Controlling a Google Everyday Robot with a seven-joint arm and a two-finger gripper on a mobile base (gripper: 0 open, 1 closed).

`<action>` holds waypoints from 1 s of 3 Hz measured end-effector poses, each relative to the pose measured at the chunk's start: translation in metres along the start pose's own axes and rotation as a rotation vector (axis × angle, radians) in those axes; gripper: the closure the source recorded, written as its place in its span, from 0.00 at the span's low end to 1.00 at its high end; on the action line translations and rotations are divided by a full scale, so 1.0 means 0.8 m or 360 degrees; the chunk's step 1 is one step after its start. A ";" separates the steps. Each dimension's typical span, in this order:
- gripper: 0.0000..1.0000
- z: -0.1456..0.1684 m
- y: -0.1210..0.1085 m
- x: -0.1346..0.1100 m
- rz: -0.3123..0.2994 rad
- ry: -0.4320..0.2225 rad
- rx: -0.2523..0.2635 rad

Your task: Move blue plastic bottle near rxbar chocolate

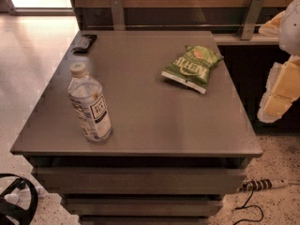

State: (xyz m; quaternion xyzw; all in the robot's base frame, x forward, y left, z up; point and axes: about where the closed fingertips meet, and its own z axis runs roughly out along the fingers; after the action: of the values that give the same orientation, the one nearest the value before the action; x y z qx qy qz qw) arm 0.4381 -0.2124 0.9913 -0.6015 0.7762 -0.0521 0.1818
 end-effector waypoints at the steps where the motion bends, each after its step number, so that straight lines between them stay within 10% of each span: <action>1: 0.00 0.000 0.000 0.000 0.0000 0.0000 0.0000; 3: 0.00 0.026 0.015 -0.026 -0.0003 -0.0396 -0.0156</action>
Offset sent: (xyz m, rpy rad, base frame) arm 0.0044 0.0187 -0.0220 0.3281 0.0610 0.1325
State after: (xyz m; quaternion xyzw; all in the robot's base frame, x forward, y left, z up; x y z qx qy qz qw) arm 0.4390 -0.1866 0.9727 -0.6121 0.7488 0.0607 0.2470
